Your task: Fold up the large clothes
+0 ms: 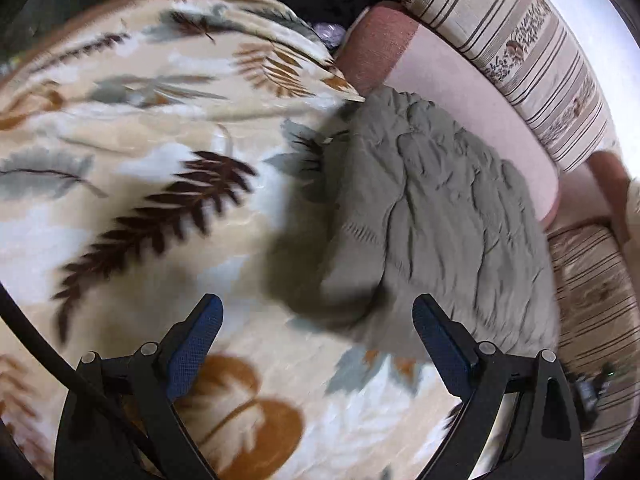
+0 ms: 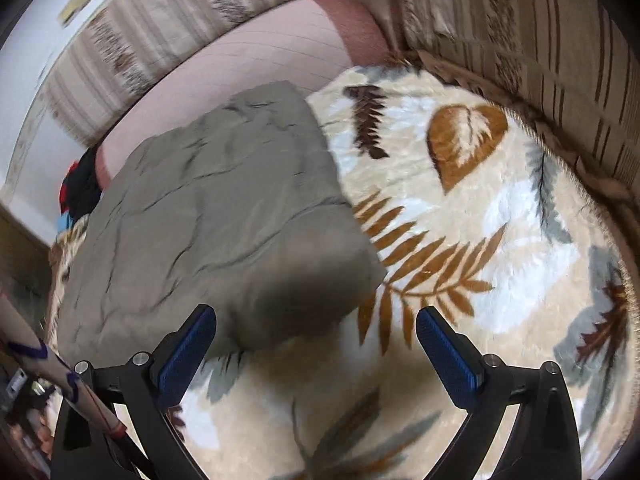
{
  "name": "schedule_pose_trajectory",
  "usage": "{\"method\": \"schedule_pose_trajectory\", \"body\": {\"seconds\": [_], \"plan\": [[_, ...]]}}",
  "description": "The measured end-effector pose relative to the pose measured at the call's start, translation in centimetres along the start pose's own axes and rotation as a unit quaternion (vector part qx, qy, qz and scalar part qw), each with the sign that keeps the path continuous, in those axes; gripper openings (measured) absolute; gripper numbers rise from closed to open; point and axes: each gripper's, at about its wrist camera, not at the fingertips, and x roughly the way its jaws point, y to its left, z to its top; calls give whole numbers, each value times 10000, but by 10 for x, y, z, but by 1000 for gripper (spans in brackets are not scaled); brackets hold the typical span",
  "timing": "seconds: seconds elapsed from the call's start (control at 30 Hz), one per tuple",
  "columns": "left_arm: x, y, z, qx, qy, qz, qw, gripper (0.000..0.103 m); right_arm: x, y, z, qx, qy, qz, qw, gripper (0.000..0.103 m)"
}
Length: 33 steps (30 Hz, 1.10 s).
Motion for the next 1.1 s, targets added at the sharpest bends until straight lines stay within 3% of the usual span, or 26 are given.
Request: {"method": "schedule_pose_trajectory", "body": {"seconds": [0.2,0.33,0.47,0.57,0.63,0.7,0.73,0.8,0.9,1.0,1.03,1.1], "plan": [[52,9,22,-164,388,-967,9944,95,34,-16,3,566,302,652,9958,102],[81,20,37,-639,536,-1621,9833,98,59,-15,8,878,466,1328,9861,103],[110,8,44,-742,852,-2099,9712,100,88,-11,20,1032,628,1663,9786,103],[112,-18,44,-430,907,-1744,9795,100,100,-5,28,1203,593,1614,9777,103],[103,-30,45,-277,890,-1654,9818,79,102,0,32,1242,713,1565,9772,101],[87,-40,46,-152,852,-1645,9826,65,95,3,38,1300,814,1744,9727,77],[77,-44,46,-115,829,-1666,9825,60,90,2,40,1314,795,1808,9715,72],[59,-51,40,-12,758,-1713,9823,59,71,1,41,1298,685,2039,9679,61],[47,-51,25,97,713,-1666,9834,59,44,-3,32,1153,485,2218,9670,60],[66,-42,15,56,839,-1328,9876,73,45,-11,14,976,542,2055,9723,60],[76,-37,13,-83,946,-1170,9886,82,53,-17,7,1033,643,1959,9730,62],[81,-31,15,-343,1004,-1165,9875,85,66,-24,0,1200,718,1765,9743,80]]}}
